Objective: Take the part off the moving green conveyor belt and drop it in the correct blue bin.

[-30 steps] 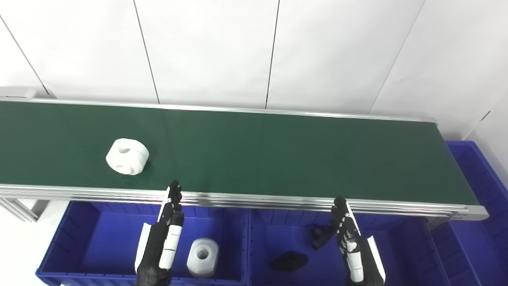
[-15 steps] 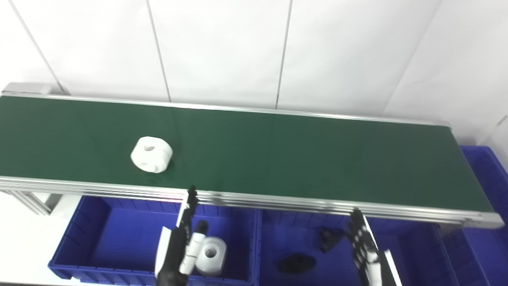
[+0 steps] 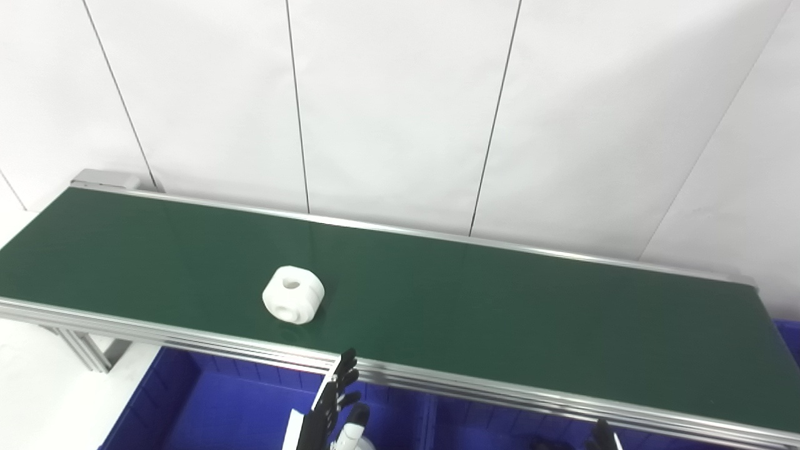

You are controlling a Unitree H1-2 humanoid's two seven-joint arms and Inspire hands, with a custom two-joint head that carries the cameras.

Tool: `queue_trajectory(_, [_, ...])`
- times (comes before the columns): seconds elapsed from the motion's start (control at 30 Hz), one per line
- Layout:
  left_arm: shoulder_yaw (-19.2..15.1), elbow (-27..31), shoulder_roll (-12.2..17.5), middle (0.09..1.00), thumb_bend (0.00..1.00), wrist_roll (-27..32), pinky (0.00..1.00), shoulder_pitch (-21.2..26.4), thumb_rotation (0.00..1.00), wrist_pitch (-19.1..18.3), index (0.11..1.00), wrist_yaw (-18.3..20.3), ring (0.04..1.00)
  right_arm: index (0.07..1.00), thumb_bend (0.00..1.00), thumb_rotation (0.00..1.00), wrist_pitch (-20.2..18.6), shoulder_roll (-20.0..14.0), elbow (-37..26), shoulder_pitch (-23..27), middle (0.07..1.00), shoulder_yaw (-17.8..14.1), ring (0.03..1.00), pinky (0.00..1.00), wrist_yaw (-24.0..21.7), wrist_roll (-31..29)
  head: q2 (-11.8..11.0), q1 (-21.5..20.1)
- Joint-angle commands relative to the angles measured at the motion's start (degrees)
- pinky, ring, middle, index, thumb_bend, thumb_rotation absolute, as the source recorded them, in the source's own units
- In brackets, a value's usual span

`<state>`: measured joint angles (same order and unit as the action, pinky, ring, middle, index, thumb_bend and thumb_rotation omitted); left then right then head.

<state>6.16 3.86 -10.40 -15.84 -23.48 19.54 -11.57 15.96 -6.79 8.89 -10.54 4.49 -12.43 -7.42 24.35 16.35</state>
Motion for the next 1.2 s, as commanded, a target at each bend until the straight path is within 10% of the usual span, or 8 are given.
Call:
queue_trajectory(0.0, [0.32, 0.52, -0.32, 0.930, 0.54, -1.27, 0.79, 0.36, 0.94, 1.26, 0.918, -0.93, 0.895, 1.000, 0.90, 1.00, 3.24, -0.21, -0.94, 0.53, 1.000, -0.17, 1.000, 1.00, -0.76, -0.16, 0.03, -0.04])
queue_trajectory(0.3, [1.13, -0.07, 1.02, 0.921, 0.54, -5.59, 0.76, 0.84, 0.88, 4.17, 0.910, -1.47, 0.887, 1.000, 0.90, 1.00, 3.48, -0.11, -0.86, 0.61, 1.000, -0.15, 1.000, 1.00, -1.00, -0.10, -0.16, 0.38])
queue_trajectory(0.5, [3.86, 2.27, 5.99, 0.864, 0.82, -6.85, 0.71, 2.77, 0.45, 7.34, 0.885, -2.59, 0.842, 1.000, 0.92, 1.00, 3.99, 0.71, 0.38, 1.48, 1.000, 0.45, 1.000, 1.00, -1.21, 0.20, -1.29, 0.50])
queue_trajectory(0.67, [2.68, 8.88, 9.51, 0.790, 0.94, -9.38, 0.64, 5.62, 0.39, 6.69, 0.780, -0.60, 0.765, 1.000, 0.90, 1.00, 4.62, 1.08, 0.61, 1.88, 1.000, 1.11, 1.000, 1.00, -0.81, 2.04, -0.50, 0.25])
queue_trajectory(1.0, [0.17, 21.89, 23.23, 0.758, 1.00, -21.69, 0.59, 20.43, 0.29, -3.58, 0.717, 15.86, 0.738, 1.000, 0.91, 1.00, 4.51, 1.36, 0.90, 2.72, 1.000, 1.97, 1.000, 1.00, -0.32, 4.33, 1.06, 0.01])
queue_trajectory(1.17, [1.34, 20.29, 27.04, 0.810, 1.00, -27.15, 0.74, 28.35, 0.22, -7.11, 0.761, 22.87, 0.796, 1.000, 0.93, 1.00, 4.55, 1.81, 0.98, 3.04, 1.000, 2.41, 1.000, 1.00, -0.12, 5.01, 1.52, -0.47])
